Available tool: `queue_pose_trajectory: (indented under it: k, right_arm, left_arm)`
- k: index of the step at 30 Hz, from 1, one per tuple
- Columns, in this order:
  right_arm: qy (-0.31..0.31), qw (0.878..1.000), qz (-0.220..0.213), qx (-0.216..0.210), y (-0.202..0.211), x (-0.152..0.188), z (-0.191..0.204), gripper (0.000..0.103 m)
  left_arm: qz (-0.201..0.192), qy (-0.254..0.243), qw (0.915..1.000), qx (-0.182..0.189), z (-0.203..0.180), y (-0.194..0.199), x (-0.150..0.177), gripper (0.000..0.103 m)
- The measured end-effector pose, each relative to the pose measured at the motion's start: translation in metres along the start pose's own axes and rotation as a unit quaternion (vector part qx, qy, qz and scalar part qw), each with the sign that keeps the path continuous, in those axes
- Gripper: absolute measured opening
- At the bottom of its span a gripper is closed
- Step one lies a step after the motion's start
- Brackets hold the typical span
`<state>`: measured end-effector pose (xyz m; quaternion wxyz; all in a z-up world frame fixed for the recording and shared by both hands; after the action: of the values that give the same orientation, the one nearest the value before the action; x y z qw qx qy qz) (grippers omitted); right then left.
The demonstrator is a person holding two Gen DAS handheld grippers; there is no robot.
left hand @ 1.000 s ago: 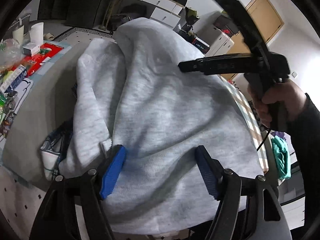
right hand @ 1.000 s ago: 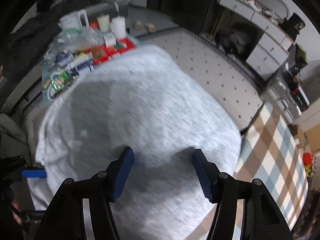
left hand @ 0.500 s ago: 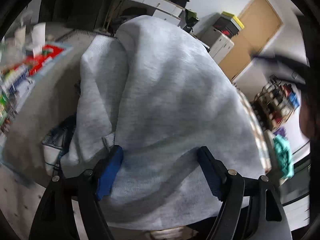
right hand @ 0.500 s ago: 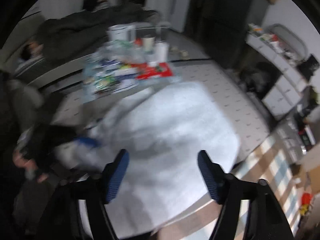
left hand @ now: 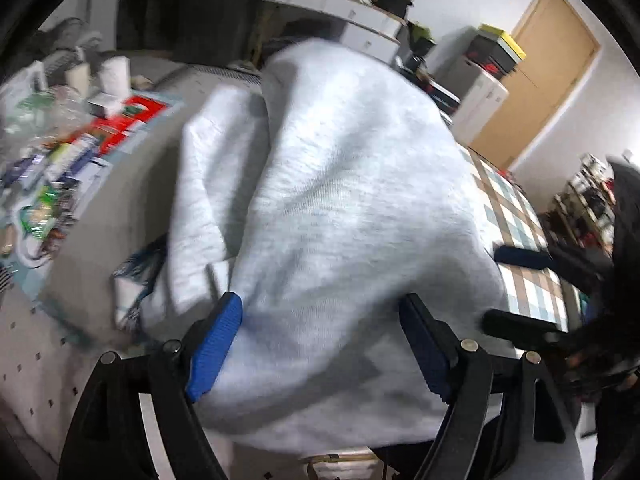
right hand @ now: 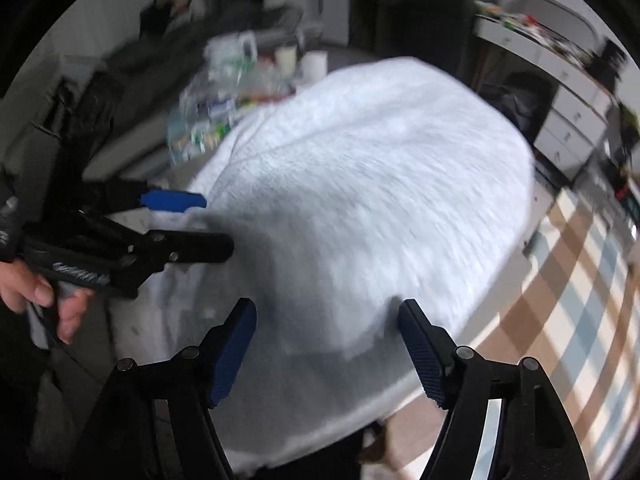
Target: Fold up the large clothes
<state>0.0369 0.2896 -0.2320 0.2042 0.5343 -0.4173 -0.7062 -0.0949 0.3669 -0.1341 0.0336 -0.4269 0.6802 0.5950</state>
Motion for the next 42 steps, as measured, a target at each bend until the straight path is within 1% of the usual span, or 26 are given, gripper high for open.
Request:
queue_pose_trajectory:
  k: [2, 3, 4, 5, 6, 7, 8, 9, 10, 11, 12, 13, 14, 16, 17, 19, 20, 22, 24, 27, 29, 33, 35, 37, 39, 42]
  right_arm:
    - [-0.038, 0.998, -0.040, -0.023, 0.026, 0.006, -0.007, 0.073]
    - [-0.054, 0.996, -0.072, -0.022, 0.048, 0.012, -0.013, 0.073]
    - [-0.062, 0.993, -0.095, -0.015, 0.064, 0.015, -0.017, 0.073]
    - [-0.070, 0.990, -0.123, -0.013, 0.082, 0.021, -0.020, 0.075]
    - [-0.075, 0.986, -0.149, -0.014, 0.101, 0.028, -0.022, 0.078]
    - [-0.079, 0.982, -0.171, -0.012, 0.117, 0.033, -0.022, 0.086]
    - [-0.082, 0.977, -0.199, -0.010, 0.133, 0.039, -0.020, 0.090]
    - [-0.082, 0.970, -0.230, -0.005, 0.151, 0.046, -0.018, 0.100]
    - [-0.079, 0.964, -0.253, 0.000, 0.165, 0.051, -0.016, 0.103]
    - [-0.077, 0.956, -0.282, 0.011, 0.181, 0.057, -0.014, 0.103]
    - [-0.083, 0.949, -0.303, 0.023, 0.192, 0.063, -0.012, 0.103]
    - [-0.087, 0.945, -0.315, 0.025, 0.198, 0.069, -0.010, 0.103]
    - [-0.090, 0.941, -0.327, 0.023, 0.203, 0.077, -0.006, 0.103]
    - [-0.096, 0.934, -0.344, 0.029, 0.210, 0.088, -0.004, 0.103]
    - [-0.096, 0.931, -0.352, 0.036, 0.213, 0.093, -0.004, 0.103]
    - [-0.088, 0.928, -0.358, 0.059, 0.215, 0.100, -0.001, 0.103]
    - [-0.086, 0.926, -0.359, 0.074, 0.218, 0.107, 0.000, 0.103]
    - [-0.091, 0.921, -0.368, 0.096, 0.226, 0.118, 0.001, 0.103]
    - [-0.097, 0.913, -0.383, 0.103, 0.232, 0.125, 0.003, 0.103]
    - [-0.097, 0.908, -0.392, 0.110, 0.238, 0.125, 0.006, 0.103]
    - [-0.094, 0.909, -0.391, 0.113, 0.238, 0.127, 0.008, 0.103]
    - [-0.087, 0.910, -0.386, 0.121, 0.234, 0.129, 0.014, 0.103]
    - [-0.089, 0.911, -0.383, 0.128, 0.230, 0.134, 0.017, 0.103]
    - [-0.095, 0.914, -0.375, 0.122, 0.225, 0.135, 0.017, 0.103]
    - [-0.103, 0.912, -0.377, 0.127, 0.224, 0.138, 0.015, 0.103]
    - [-0.096, 0.910, -0.385, 0.123, 0.226, 0.138, 0.019, 0.103]
  left_arm:
    - [-0.022, -0.001, 0.9998, -0.001, -0.016, 0.022, 0.004, 0.077]
    - [-0.031, -0.004, 0.9995, -0.004, -0.025, 0.032, 0.007, 0.077]
    - [-0.039, -0.007, 0.9992, -0.006, -0.032, 0.039, 0.011, 0.077]
    - [-0.064, -0.014, 0.9978, -0.011, -0.046, 0.056, 0.014, 0.077]
    - [-0.087, -0.021, 0.9958, -0.019, -0.057, 0.068, 0.015, 0.080]
    - [-0.106, -0.027, 0.9937, -0.025, -0.065, 0.077, 0.015, 0.084]
    - [-0.137, -0.037, 0.9892, -0.035, -0.079, 0.092, 0.019, 0.090]
    - [-0.160, -0.045, 0.9851, -0.043, -0.089, 0.103, 0.021, 0.094]
    - [-0.185, -0.053, 0.9799, -0.050, -0.100, 0.114, 0.024, 0.096]
    - [-0.213, -0.060, 0.9735, -0.057, -0.113, 0.128, 0.029, 0.100]
    - [-0.234, -0.066, 0.9679, -0.063, -0.123, 0.139, 0.035, 0.101]
    - [-0.246, -0.070, 0.9644, -0.066, -0.128, 0.145, 0.035, 0.101]
    - [-0.266, -0.075, 0.9579, -0.078, -0.139, 0.156, 0.041, 0.101]
    - [-0.291, -0.070, 0.9490, -0.100, -0.143, 0.167, 0.045, 0.101]
    - [-0.306, -0.069, 0.9431, -0.109, -0.150, 0.176, 0.052, 0.101]
    - [-0.315, -0.071, 0.9386, -0.122, -0.151, 0.178, 0.057, 0.101]
    - [-0.317, -0.072, 0.9346, -0.144, -0.152, 0.180, 0.060, 0.101]
    - [-0.324, -0.076, 0.9281, -0.166, -0.154, 0.182, 0.065, 0.101]
    - [-0.316, -0.082, 0.9309, -0.163, -0.156, 0.177, 0.069, 0.101]
    - [-0.308, -0.083, 0.9353, -0.154, -0.156, 0.171, 0.072, 0.101]
    - [-0.304, -0.083, 0.9369, -0.151, -0.157, 0.169, 0.072, 0.101]
    - [-0.308, -0.080, 0.9346, -0.159, -0.153, 0.166, 0.069, 0.101]
    - [-0.305, -0.075, 0.9360, -0.159, -0.152, 0.163, 0.069, 0.101]
    - [-0.302, -0.070, 0.9375, -0.157, -0.148, 0.161, 0.069, 0.101]
    - [-0.300, -0.068, 0.9368, -0.167, -0.147, 0.157, 0.070, 0.101]
    - [-0.303, -0.072, 0.9342, -0.174, -0.145, 0.157, 0.071, 0.101]
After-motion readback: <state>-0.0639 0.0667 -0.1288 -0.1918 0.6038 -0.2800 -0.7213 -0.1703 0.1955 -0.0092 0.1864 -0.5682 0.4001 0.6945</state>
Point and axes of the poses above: each gripper's, at about its wrist camera, not at the fingertips, and y roughly against the way its jaws point, z to its left, x to its underside, the point moved 10 cm from there along -y, roughly the way its jaws point, and after that the axes turned 2 degrees about z, right-handed, at the moved point
